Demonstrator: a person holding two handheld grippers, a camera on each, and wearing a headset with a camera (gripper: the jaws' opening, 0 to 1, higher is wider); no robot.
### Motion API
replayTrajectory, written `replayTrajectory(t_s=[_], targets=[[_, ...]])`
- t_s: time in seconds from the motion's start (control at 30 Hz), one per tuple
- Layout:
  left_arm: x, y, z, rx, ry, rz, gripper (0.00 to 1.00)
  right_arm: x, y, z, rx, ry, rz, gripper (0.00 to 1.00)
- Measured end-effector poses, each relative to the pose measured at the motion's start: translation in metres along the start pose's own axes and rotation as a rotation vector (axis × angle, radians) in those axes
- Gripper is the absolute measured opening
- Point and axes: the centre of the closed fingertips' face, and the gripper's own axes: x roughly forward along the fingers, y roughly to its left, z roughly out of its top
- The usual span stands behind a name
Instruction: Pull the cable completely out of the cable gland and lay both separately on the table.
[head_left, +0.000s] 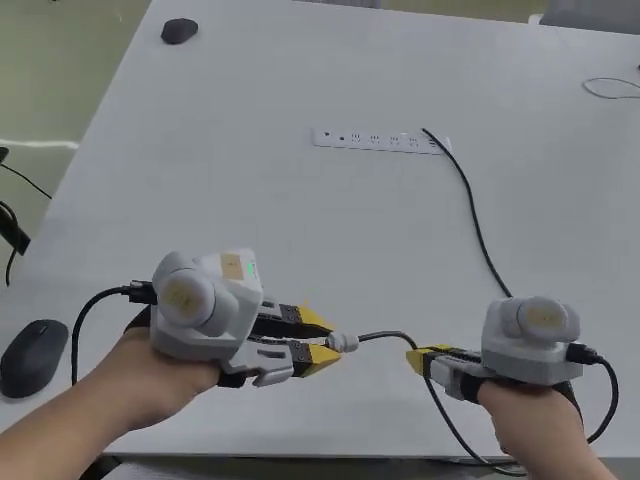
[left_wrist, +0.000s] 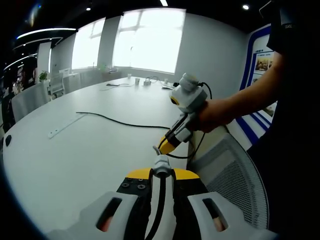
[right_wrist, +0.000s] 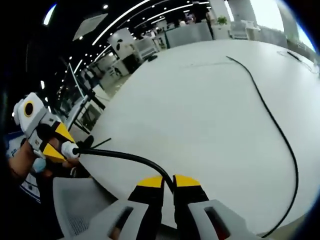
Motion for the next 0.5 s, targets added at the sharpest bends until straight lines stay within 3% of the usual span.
replayTrajectory(t_s=[0.03, 0.23, 0.43, 0.5], targets=[[0.0007, -0.0011, -0.001, 0.006, 0.006, -0.002, 0.15, 0.0009, -0.0001, -0.0016, 0.038, -0.002, 0.01, 0.01], [0.0033, -0.006, -0.0033, 0.024, 0.022, -0.008, 0.15, 0.0041, -0.0006, -0.0102, 0.055, 0.027, 0.008, 0.02], [-0.0001, -0.0028, -0.0044, 0.014, 0.021, 0.001, 0.15, -0.0014, 0.0029, -0.0062, -0.027, 0.014, 0.009, 0.02], [-0.0019, -0.0006, -0.0025, 0.004, 0.013, 0.006, 0.15, -0.0032, 0.0051, -0.0032, -0.095, -0.001, 0.019, 0.02]])
